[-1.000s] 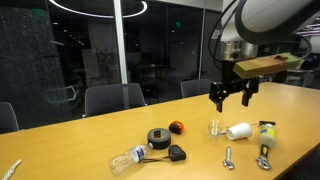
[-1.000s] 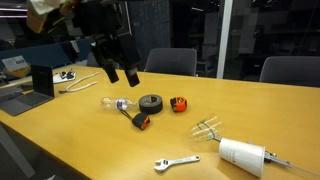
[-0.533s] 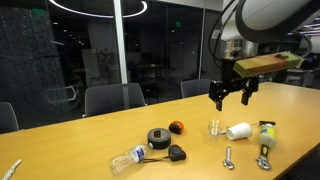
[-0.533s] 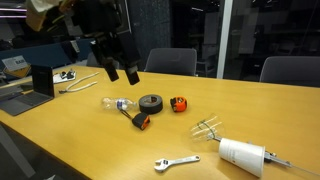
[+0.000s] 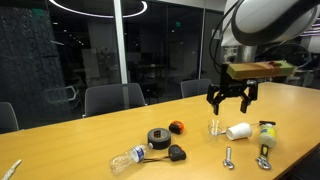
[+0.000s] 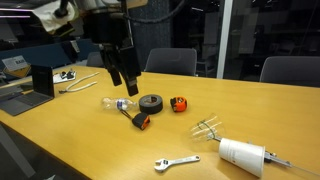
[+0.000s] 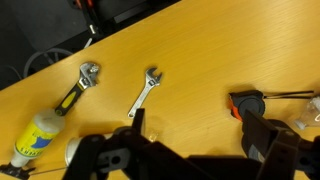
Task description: Move the black measuring tape to the front right
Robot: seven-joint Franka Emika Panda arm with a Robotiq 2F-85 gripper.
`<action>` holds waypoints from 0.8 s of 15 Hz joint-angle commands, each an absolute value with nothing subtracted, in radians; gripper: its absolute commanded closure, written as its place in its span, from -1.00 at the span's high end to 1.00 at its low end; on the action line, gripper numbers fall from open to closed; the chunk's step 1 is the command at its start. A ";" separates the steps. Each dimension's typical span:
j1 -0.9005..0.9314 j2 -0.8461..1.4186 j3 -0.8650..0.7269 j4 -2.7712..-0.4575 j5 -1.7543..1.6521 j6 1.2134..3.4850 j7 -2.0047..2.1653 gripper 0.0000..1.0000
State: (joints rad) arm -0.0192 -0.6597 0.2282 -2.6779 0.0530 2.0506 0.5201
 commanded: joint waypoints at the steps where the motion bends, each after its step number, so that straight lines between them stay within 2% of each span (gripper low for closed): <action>1: -0.039 -0.487 0.199 -2.621 0.147 2.131 0.595 1.00; 8: 0.024 -0.118 0.174 -2.487 0.305 2.385 0.577 1.00; 12: 0.064 0.068 0.165 -2.369 0.339 2.442 0.540 1.00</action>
State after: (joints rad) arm 0.0286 -0.0757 0.1851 -2.4816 0.2988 2.4105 0.5819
